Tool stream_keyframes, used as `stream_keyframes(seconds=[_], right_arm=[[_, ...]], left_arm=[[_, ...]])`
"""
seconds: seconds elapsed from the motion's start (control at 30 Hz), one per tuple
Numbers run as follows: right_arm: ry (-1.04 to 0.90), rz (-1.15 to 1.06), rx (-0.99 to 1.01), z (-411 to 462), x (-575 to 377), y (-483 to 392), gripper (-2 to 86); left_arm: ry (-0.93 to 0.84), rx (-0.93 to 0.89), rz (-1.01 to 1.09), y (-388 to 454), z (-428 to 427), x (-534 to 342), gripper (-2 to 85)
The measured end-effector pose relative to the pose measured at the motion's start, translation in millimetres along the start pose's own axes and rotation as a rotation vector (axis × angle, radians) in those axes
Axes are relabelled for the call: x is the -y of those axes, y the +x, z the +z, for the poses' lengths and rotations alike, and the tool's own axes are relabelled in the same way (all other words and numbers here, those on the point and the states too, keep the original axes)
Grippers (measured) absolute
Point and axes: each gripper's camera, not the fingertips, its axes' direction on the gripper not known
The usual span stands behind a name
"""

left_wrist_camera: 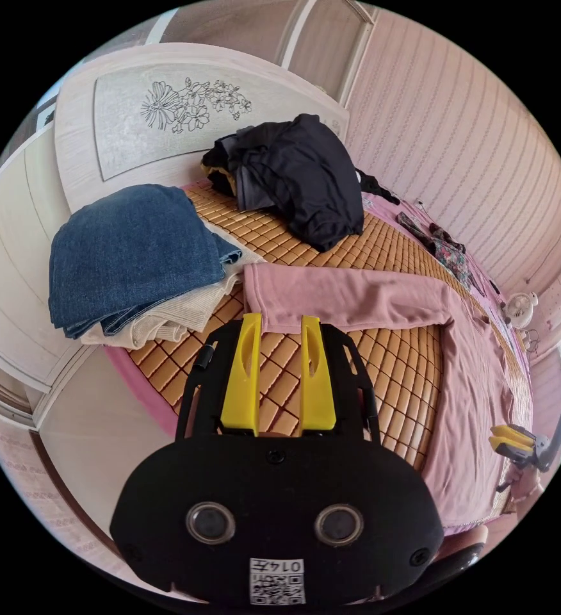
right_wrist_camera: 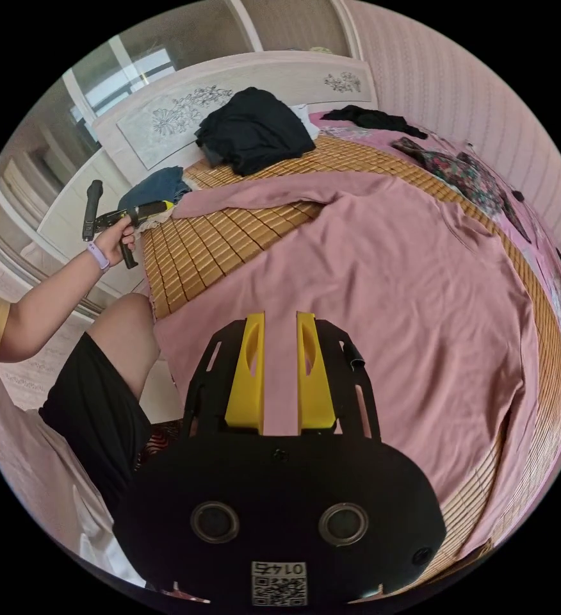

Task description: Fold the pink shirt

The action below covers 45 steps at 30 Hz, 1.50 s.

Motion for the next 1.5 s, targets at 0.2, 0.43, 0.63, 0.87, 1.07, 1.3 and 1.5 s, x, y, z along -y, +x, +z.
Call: stream_keyframes(seconds=[0.2, 0.43, 0.63, 0.87, 1.07, 1.3, 1.5], right_arm=[[-0.043, -0.327, 0.052, 68, 130, -83, 8.7], [-0.140, -0.606, -0.050, 158, 199, -175, 8.9], [-0.184, -0.637, -0.131, 209, 222, -210, 7.6], [-0.081, -0.459, 0.006, 184, 238, -171, 2.7], [0.393, -0.072, 0.138, 15, 212, -42, 1.8], [0.556, 0.247, -0.229, -147, -8, 79, 3.9], [-0.004, 0.434, -0.327, -71, -158, 110, 8.2]], left_arm=[[-0.014, 0.010, 0.036, -12, 20, 9, 8.8], [-0.091, -0.072, -0.034, -36, 38, 14, 6.6], [-0.101, -0.141, -0.027, -46, 41, 13, 5.1], [0.039, -0.215, 0.071, -1, 1, 36, 3.2], [0.356, -0.509, 0.387, 134, -92, 38, 1.1], [0.050, -0.757, 0.700, 257, -55, -48, -0.2], [-0.303, -0.443, 0.775, 298, 57, -156, -0.5]])
